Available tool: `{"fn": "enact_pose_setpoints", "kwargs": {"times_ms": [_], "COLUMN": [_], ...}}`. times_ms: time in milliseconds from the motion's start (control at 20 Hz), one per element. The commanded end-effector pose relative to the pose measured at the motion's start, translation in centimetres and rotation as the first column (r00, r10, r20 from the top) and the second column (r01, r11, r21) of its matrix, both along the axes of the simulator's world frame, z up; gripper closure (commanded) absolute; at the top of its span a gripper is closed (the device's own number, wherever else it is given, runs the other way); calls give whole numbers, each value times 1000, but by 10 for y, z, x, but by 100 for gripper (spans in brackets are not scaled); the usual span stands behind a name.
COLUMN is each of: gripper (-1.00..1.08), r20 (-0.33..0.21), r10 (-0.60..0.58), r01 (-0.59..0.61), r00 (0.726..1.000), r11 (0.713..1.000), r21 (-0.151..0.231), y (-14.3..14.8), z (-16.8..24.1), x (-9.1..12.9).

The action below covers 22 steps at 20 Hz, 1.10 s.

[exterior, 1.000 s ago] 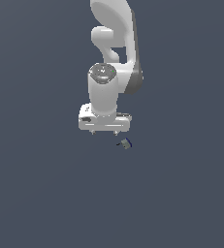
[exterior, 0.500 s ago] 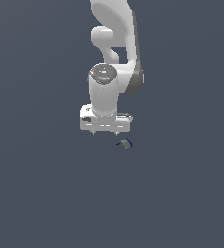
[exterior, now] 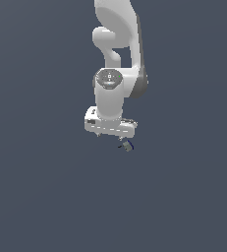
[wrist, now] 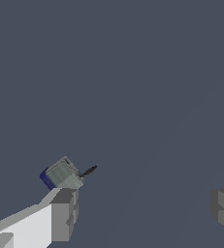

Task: Pick up the object and move it to a goal position.

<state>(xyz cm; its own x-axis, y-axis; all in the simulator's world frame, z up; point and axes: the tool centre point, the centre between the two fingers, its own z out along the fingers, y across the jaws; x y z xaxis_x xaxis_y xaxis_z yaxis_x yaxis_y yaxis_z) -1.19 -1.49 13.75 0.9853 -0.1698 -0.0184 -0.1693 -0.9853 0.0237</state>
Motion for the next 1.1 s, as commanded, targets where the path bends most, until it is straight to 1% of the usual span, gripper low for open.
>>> {"fn": "enact_pose_setpoints", "kwargs": {"times_ms": [0, 250, 500, 750, 1050], "gripper": [-92, -92, -92, -92, -92], "r20": [2, 5, 8, 11, 13], "r10": [-47, -162, -282, -398, -529], "r01": [47, 162, 282, 398, 529], "r00": [999, 987, 959, 917, 848], "r11": [999, 987, 959, 917, 848], "r21": [2, 5, 9, 11, 14], "y": [5, 16, 28, 39, 52], "z": [-4, -14, -24, -34, -46], "x": [0, -1, -2, -4, -6]}}
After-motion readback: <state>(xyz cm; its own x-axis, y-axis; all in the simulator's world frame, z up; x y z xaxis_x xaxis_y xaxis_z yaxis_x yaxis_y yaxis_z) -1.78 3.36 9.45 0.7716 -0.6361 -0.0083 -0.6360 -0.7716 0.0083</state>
